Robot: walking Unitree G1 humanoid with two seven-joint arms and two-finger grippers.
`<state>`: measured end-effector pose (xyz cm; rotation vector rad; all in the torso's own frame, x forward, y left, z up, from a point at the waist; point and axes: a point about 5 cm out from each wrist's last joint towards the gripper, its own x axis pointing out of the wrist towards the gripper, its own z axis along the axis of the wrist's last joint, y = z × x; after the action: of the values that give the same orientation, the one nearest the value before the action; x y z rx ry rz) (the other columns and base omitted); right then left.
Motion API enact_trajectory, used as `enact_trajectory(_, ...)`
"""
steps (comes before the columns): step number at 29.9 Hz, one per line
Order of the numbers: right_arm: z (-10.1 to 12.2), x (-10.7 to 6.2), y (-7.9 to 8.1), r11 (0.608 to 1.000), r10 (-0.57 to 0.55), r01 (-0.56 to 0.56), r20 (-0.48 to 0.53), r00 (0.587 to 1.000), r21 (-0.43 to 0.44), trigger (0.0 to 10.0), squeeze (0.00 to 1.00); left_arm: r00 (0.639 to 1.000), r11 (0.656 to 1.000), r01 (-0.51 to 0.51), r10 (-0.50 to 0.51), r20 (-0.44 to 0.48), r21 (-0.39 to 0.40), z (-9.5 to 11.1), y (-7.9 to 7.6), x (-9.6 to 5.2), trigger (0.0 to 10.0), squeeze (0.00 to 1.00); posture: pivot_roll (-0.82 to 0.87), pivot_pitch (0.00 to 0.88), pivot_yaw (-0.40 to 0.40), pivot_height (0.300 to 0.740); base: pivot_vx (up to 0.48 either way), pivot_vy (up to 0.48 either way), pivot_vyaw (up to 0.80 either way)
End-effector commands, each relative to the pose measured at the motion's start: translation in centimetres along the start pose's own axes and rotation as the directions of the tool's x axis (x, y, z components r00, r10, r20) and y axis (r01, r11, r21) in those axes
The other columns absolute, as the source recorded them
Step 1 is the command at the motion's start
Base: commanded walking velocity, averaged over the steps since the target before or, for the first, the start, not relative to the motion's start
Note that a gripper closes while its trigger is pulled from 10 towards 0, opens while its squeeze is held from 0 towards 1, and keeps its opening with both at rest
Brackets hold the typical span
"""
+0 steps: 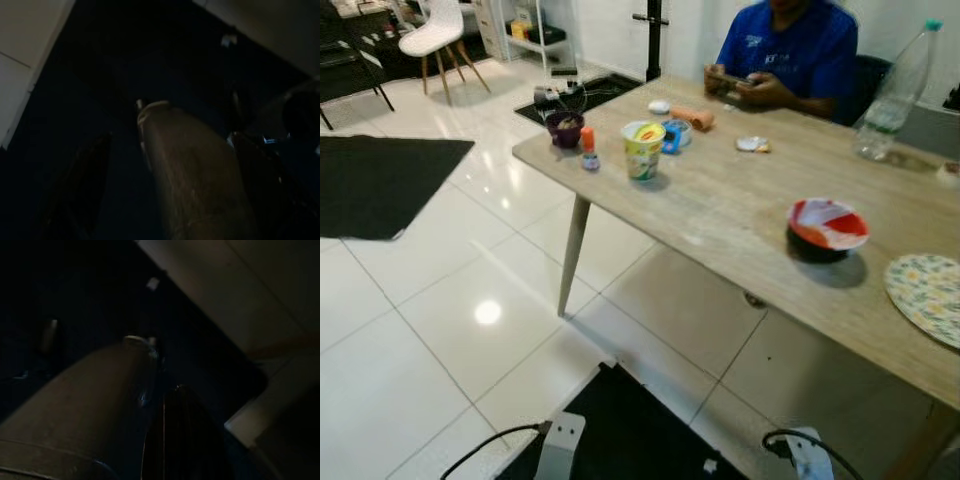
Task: Restocking fridge
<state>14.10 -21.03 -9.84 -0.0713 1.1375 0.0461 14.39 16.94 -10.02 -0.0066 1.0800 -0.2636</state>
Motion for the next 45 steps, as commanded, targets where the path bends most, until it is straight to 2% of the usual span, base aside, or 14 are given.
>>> enact_trajectory(1, -0.2, 0.0, 0.2, 1.0, 0.003, -0.003, -0.009, 1.0, 0.003, 10.0, 0.0, 1.0, 1.0, -0.005, 0.005, -0.014, -0.008, -0.3, 0.0, 0.0, 10.0, 0.0, 0.02, 0.0, 0.006, 0.74, 0.0, 0.0, 0.0)
enact_trajectory(21, 1.5, 0.2, 1.4, 0.989, 0.136, -0.132, 0.062, 0.989, -0.064, 10.0, 0.0, 0.998, 0.998, -0.055, 0.055, 0.009, -0.034, 0.0, 0.9, -0.2, 10.0, 0.0, 0.02, 0.0, 0.007, 0.74, 0.0, 0.0, 0.0)
enact_trajectory(23, 3.2, 0.1, 3.3, 0.943, 0.333, -0.329, 0.131, 0.934, -0.048, 10.0, 0.0, 0.998, 0.997, -0.067, 0.067, 0.012, -0.04, 0.0, 1.1, -0.3, 10.0, 0.0, 0.02, 0.0, 0.007, 0.74, 0.0, 0.0, 0.0)
enact_trajectory(24, 3.2, 0.1, 3.3, 0.943, 0.333, -0.329, 0.131, 0.934, -0.048, 10.0, 0.0, 0.998, 0.997, -0.067, 0.067, 0.012, -0.04, 0.0, 1.1, -0.3, 10.0, 0.0, 0.02, 0.0, 0.007, 0.74, 0.0, 0.0, 0.0)
enact_trajectory(25, 4.1, -0.1, 4.4, 0.899, 0.438, -0.435, 0.166, 0.884, -0.053, 10.0, 0.03, 0.997, 0.997, -0.069, 0.07, 0.012, -0.039, 0.1, 1.2, -0.3, 10.0, 0.0, 0.02, 0.0, 0.007, 0.74, 0.0, 0.0, 0.0)
enact_trajectory(26, 5.1, -0.3, 5.3, 0.843, 0.535, -0.534, 0.198, 0.821, -0.063, 10.0, 0.2, 0.997, 0.997, -0.071, 0.072, 0.012, -0.038, 0.1, 1.3, -0.3, 10.0, 0.0, 0.02, 0.0, 0.007, 0.74, 0.0, 0.0, 0.0)
enact_trajectory(27, 5.8, -0.5, 5.9, 0.8, 0.596, -0.596, 0.217, 0.773, -0.071, 10.0, 0.73, 0.997, 0.997, -0.072, 0.072, 0.012, -0.037, 0.1, 1.3, -0.3, 10.0, 0.0, 0.02, 0.0, 0.007, 0.74, 0.0, 0.0, 0.0)
enact_trajectory(28, 7.1, -0.9, 6.6, 0.734, 0.671, -0.673, 0.25, 0.698, -0.09, 10.0, 1.0, 0.997, 0.997, -0.073, 0.073, 0.012, -0.036, 0.1, 1.3, -0.3, 10.0, 0.0, 0.02, 0.0, 0.007, 0.74, 0.0, 0.0, 0.0)
enact_trajectory(29, 8.9, -1.6, 7.4, 0.633, 0.762, -0.761, 0.283, 0.582, -0.14, 10.0, 1.0, 0.997, 0.997, -0.073, 0.074, 0.013, -0.035, 0.1, 1.3, -0.3, 10.0, 0.0, 0.02, 0.0, 0.007, 0.74, 0.0, 0.0, 0.0)
enact_trajectory(30, 8.9, -1.6, 7.4, 0.633, 0.762, -0.761, 0.283, 0.582, -0.14, 10.0, 1.0, 0.997, 0.997, -0.073, 0.074, 0.013, -0.035, 0.1, 1.3, -0.3, 10.0, 0.0, 0.02, 0.0, 0.007, 0.74, 0.0, 0.0, 0.0)
enact_trajectory(31, 9.9, -2.0, 7.9, 0.573, 0.809, -0.799, 0.283, 0.515, -0.182, 10.0, 1.0, 0.997, 0.997, -0.074, 0.074, 0.014, -0.035, 0.1, 1.3, -0.3, 10.0, 0.0, 0.02, 0.0, 0.007, 0.74, 0.0, 0.0, 0.0)
enact_trajectory(36, 10.5, -2.4, 8.5, 0.518, 0.852, -0.818, 0.239, 0.467, -0.25, 10.0, 1.0, 0.996, 0.996, -0.082, 0.083, 0.02, -0.046, 0.2, 1.3, -0.3, 10.0, 0.0, 0.02, 0.0, 0.004, 0.74, 0.0, 0.0, 0.0)
enact_trajectory(43, 9.4, -2.2, 8.2, 0.515, 0.857, -0.814, 0.175, 0.485, -0.269, 10.0, 1.0, 0.989, 0.982, -0.136, 0.143, 0.045, -0.133, 0.4, 2.2, -0.5, 10.0, 0.0, 0.02, 0.0, 0.001, 0.74, 0.0, 0.0, 0.0)
enact_trajectory(45, 8.5, -1.1, 6.8, 0.7, 0.702, -0.64, 0.137, 0.699, -0.316, 10.0, 1.0, 0.978, 0.962, -0.18, 0.197, 0.067, -0.205, 0.7, 3.2, -0.8, 10.0, 0.0, 0.02, 0.0, 0.001, 0.74, 0.0, 0.0, 0.0)
